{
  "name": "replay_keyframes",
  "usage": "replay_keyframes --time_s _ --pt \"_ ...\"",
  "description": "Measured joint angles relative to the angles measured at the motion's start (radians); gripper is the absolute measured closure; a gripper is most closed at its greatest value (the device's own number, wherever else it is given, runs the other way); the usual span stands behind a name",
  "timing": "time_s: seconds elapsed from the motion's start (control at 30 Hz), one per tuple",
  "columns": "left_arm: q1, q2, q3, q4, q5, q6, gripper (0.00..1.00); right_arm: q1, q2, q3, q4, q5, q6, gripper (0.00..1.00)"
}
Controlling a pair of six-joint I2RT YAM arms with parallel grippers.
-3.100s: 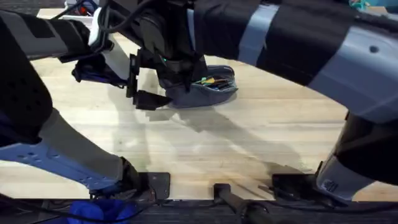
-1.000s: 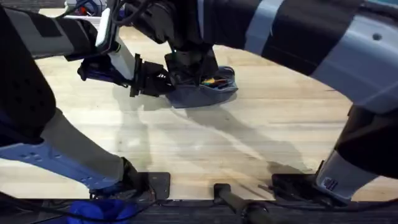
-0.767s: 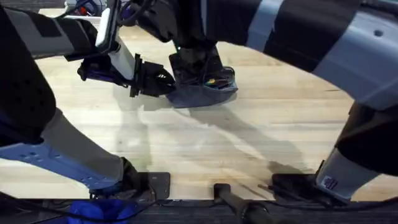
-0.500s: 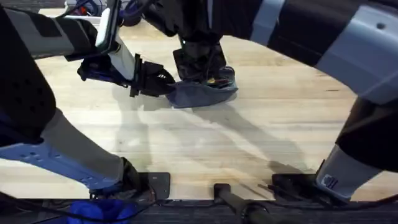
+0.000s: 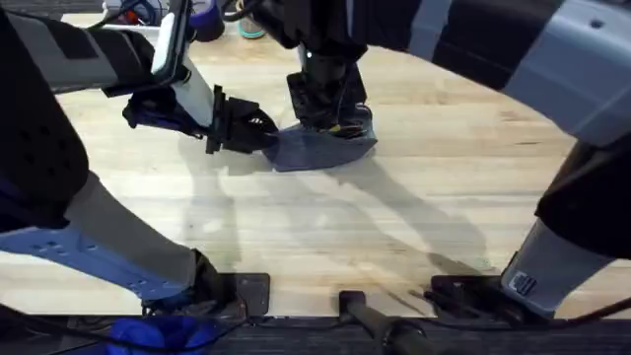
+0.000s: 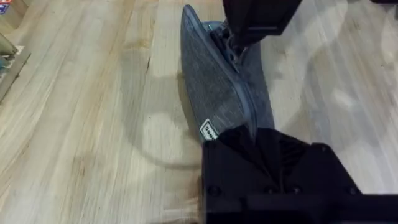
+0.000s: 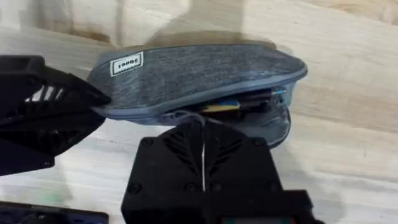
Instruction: Unzip the bag, pick up the pens from the table one at a time and place them inside, then zip the bag closed.
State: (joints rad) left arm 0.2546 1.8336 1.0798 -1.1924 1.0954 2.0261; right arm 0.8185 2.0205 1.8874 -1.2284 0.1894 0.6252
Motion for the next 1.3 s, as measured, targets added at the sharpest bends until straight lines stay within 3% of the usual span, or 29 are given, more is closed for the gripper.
replay_keyframes --time_s 0.57,0.9,1.3 --pt "0.000 0.000 0.000 0.000 0.000 0.000 0.959 -0.058 0.000 -0.050 0.017 -0.074 -0.028 0.970" --pt "-0.001 0.000 0.000 0.000 0.000 0.000 0.959 -0.115 -0.069 -0.105 0.017 -0.086 -0.030 0.969" --pt "-0.001 0.000 0.000 0.000 0.000 0.000 0.959 -0.162 -0.071 -0.132 0.016 -0.090 -0.045 0.969"
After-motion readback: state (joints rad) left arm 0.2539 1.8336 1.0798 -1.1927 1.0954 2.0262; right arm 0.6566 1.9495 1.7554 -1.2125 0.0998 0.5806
